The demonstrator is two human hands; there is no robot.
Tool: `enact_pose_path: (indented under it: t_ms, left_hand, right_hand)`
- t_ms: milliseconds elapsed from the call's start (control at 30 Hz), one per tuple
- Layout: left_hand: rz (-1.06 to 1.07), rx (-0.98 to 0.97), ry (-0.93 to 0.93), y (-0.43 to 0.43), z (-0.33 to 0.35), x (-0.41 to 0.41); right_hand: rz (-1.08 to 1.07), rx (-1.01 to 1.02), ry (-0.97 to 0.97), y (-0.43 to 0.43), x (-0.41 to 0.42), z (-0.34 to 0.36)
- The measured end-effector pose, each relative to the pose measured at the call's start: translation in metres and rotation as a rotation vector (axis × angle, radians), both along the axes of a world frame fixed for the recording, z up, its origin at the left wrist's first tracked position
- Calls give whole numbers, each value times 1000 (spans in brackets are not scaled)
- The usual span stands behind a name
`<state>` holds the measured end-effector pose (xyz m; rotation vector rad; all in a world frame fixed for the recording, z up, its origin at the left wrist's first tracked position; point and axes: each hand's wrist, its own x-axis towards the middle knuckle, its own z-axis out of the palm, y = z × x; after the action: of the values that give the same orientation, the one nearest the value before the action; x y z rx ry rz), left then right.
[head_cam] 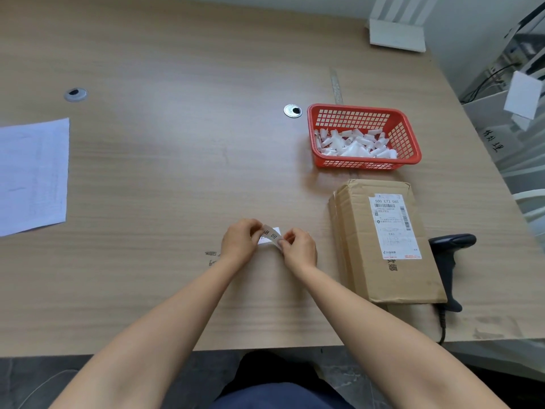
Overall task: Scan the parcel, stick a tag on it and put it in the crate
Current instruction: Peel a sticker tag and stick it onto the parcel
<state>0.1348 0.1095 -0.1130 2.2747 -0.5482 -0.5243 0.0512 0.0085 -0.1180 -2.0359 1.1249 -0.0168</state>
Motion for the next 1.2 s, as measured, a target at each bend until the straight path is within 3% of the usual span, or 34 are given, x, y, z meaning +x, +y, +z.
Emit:
enact_pose_path:
  t_ms: [300,367,467,567,733,1200]
  left_hand:
    - [216,-462,396,4,64,-1]
    - [247,-540,443,4,82,-4]
    - [283,-633,482,4,109,-12]
    - [283,-699,536,4,130,-22]
    - [224,-749,640,3,149,-34]
    - [53,-763,669,-12,157,-43]
  right_hand:
    - [-50,123,-360,-26,-1,73]
    - [-21,-89,-418,-27,-6,97]
    - [57,-628,-576,-17,-17,129]
    - [178,-791,-679,-2,-25,146]
    - [266,-728,-656,6,-32,155]
    - [316,-608,-776,-16,-43,172]
